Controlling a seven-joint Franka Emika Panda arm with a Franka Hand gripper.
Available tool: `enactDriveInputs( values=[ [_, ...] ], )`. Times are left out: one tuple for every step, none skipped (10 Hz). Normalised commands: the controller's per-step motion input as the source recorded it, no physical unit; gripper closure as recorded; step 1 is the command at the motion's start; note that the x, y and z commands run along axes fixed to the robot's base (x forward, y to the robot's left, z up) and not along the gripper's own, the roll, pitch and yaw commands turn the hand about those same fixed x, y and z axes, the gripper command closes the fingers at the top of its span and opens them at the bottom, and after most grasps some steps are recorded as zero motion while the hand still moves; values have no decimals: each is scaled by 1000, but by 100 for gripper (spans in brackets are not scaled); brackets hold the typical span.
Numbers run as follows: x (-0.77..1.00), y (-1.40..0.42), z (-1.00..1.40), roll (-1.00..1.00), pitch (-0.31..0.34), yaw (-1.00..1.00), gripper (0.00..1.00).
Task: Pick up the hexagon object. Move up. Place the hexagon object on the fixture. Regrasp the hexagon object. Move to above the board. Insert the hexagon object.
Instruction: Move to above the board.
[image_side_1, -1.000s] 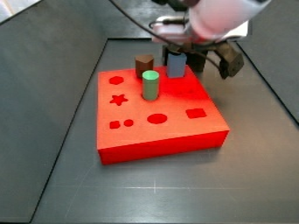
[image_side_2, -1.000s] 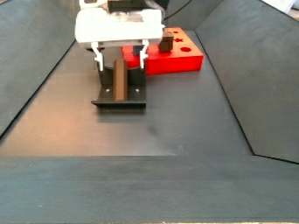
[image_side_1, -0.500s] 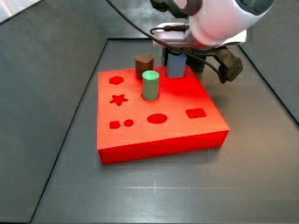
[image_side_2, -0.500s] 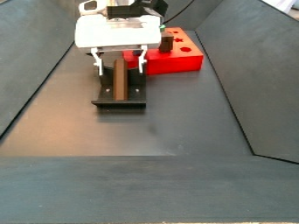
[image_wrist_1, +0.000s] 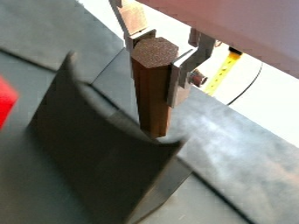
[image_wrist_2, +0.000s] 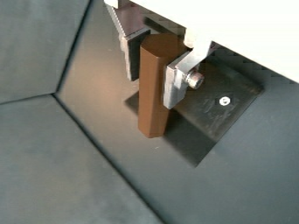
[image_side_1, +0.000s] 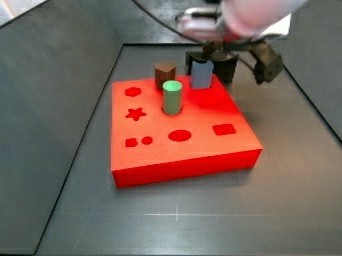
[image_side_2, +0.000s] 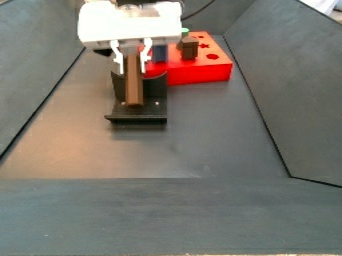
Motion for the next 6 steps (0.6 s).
enactDriveInputs(
  values=[
    [94,82,1000,-35,196,26,100],
    [90,76,1000,-43,193,75,100],
    [89,72,1000,-41,181,104,100],
    [88,69,1000,-38,169,119,100],
    [86,62,1000,-29,149,140,100],
    [86,57,1000,-29,119,151,100]
  ],
)
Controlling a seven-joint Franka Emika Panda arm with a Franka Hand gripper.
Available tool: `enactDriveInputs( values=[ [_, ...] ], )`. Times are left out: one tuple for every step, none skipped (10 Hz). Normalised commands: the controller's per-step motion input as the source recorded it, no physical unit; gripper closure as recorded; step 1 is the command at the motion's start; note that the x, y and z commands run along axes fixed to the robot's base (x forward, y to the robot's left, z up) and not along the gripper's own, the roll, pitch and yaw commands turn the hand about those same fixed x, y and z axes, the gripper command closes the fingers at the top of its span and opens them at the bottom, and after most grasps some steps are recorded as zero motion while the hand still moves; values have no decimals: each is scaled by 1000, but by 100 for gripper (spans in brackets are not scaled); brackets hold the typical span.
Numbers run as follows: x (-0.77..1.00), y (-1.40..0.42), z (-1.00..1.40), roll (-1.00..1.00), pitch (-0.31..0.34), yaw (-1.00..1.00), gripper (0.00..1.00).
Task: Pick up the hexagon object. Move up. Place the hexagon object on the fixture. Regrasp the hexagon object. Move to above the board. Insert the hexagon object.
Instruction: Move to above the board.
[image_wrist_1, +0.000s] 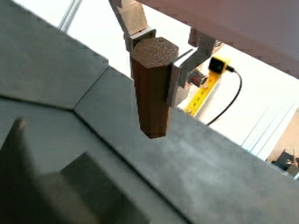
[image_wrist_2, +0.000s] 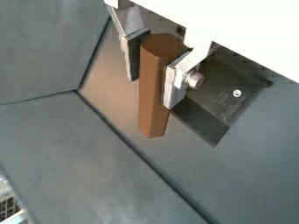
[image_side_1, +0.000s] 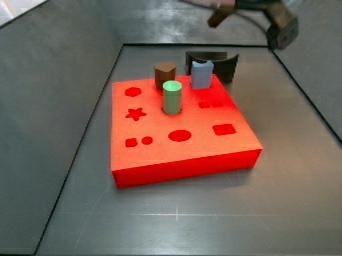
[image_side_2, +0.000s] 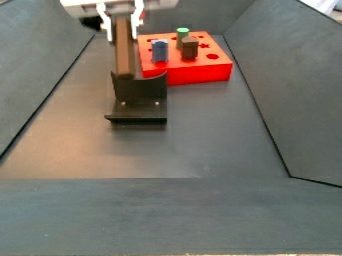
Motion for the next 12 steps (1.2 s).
enactDriveInputs(
  values=[
    [82,54,1000,-33,98,150,100],
    [80,50,1000,-36,78,149,100],
    [74,43,1000,-35,46,137,100],
    [70,40,1000,-41,27,120,100],
    [65,35,1000,-44,20,103,100],
    [57,28,1000,-42,20,85,100],
    [54,23,1000,-45,15,68,100],
    [46,19,1000,-47,25,53,100],
    [39,10,1000,-46,36,43,100],
    [34,5,931,-49,45,38,100],
    [24,0,720,-56,62,33,100],
    [13,-7,509,-56,81,34,100]
  ],
)
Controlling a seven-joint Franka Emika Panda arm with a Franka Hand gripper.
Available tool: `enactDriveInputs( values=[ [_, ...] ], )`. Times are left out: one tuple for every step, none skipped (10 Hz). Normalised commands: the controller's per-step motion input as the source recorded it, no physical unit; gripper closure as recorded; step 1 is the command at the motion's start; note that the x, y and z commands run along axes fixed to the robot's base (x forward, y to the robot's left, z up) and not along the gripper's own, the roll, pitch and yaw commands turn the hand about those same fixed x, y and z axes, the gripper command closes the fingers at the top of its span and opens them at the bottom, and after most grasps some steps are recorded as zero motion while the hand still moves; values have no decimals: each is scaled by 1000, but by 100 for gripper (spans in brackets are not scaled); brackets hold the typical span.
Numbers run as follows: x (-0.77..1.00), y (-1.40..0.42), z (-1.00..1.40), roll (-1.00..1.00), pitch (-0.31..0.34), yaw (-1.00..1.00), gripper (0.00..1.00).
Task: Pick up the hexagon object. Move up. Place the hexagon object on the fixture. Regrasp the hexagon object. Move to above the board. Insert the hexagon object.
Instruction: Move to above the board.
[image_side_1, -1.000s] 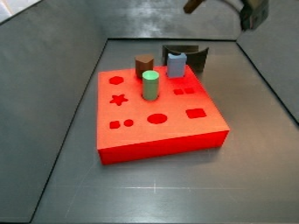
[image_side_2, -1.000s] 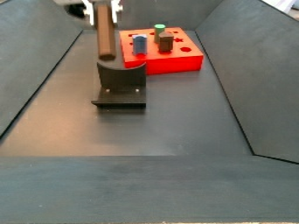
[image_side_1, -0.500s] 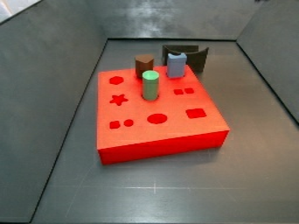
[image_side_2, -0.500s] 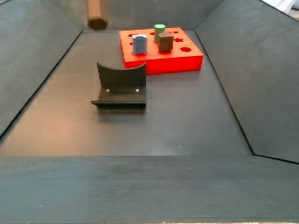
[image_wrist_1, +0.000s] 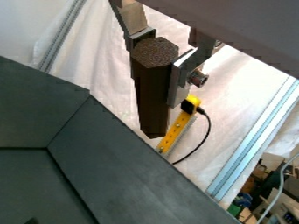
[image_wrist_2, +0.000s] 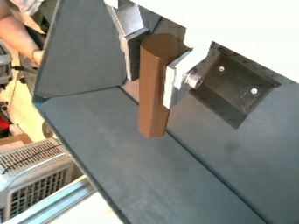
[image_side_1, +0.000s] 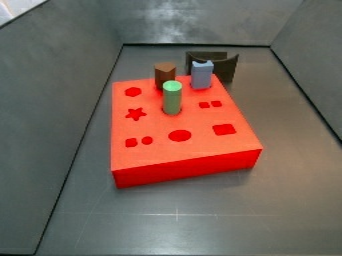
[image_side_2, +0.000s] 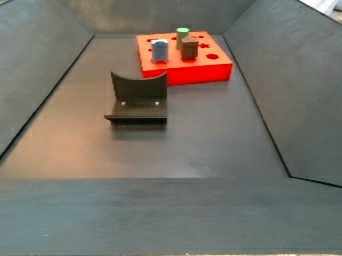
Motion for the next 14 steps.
enactDriveInputs(
  values=[
    [11,-10,352,-58,96,40,100],
    [11,-10,253,-59,106,46,100],
    [-548,-1000,52,-1000,-44,-52,100],
    [-551,-1000,57,-1000,-56,-47,100],
    [-582,-1000,60,-1000,-68,-46,100],
    [-594,-1000,49,-1000,-77,-45,100],
    [-613,-1000,50,-1000,-96,-46,100],
    [-641,-1000,59,-1000,-112,-46,100],
    [-673,-1000,53,-1000,-130,-46,100],
    [-706,-1000,54,-1000,-146,-48,100],
    [-750,-1000,63,-1000,-166,-51,100],
    [-810,-1000,57,-1000,-189,-58,100],
    [-670,-709,46,-1000,-227,-61,100],
    [-489,-417,33,-1000,-257,-61,100]
  ],
)
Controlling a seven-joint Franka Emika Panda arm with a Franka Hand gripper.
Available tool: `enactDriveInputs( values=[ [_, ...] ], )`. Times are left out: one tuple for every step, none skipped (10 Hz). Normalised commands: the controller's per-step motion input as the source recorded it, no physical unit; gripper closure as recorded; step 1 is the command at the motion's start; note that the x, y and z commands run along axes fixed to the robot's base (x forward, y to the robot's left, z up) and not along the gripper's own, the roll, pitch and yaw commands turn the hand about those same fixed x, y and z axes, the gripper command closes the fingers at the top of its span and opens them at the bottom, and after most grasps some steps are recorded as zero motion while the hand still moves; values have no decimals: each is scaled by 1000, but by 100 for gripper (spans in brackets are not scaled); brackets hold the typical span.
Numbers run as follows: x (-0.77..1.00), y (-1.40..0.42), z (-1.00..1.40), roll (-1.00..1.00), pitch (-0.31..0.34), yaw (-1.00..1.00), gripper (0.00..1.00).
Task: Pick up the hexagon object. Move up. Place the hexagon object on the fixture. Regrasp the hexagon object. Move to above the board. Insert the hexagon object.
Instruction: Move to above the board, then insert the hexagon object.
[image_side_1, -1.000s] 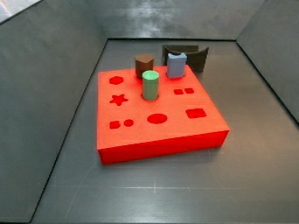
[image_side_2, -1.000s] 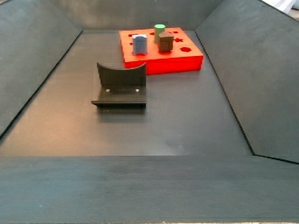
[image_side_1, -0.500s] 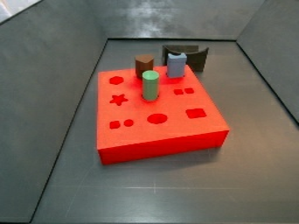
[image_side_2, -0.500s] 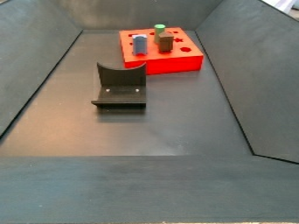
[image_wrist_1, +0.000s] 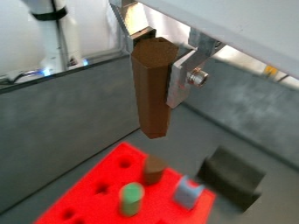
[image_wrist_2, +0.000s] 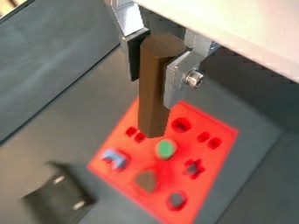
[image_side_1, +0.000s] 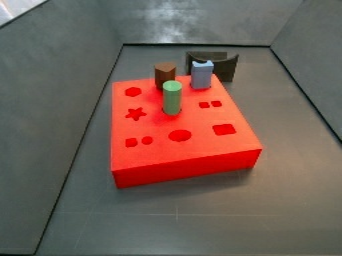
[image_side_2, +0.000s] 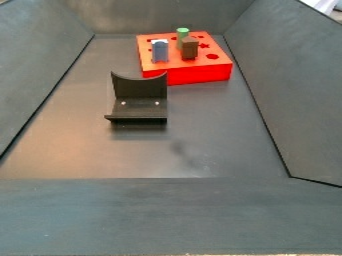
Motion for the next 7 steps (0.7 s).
enactDriveInputs(
  values=[
    [-342,-205,15,-836,-238,-46,100],
    [-226,-78,10,-561,-192,-22,100],
    [-168,-40,8,-389,-154,-16,100],
    [-119,-13,3,-268,-118,-17,100],
    [0,0,-49,20,0,0,100],
    [-89,0,-174,16,10,0,100],
    [-154,300,-454,-16,-13,0,100]
  ],
)
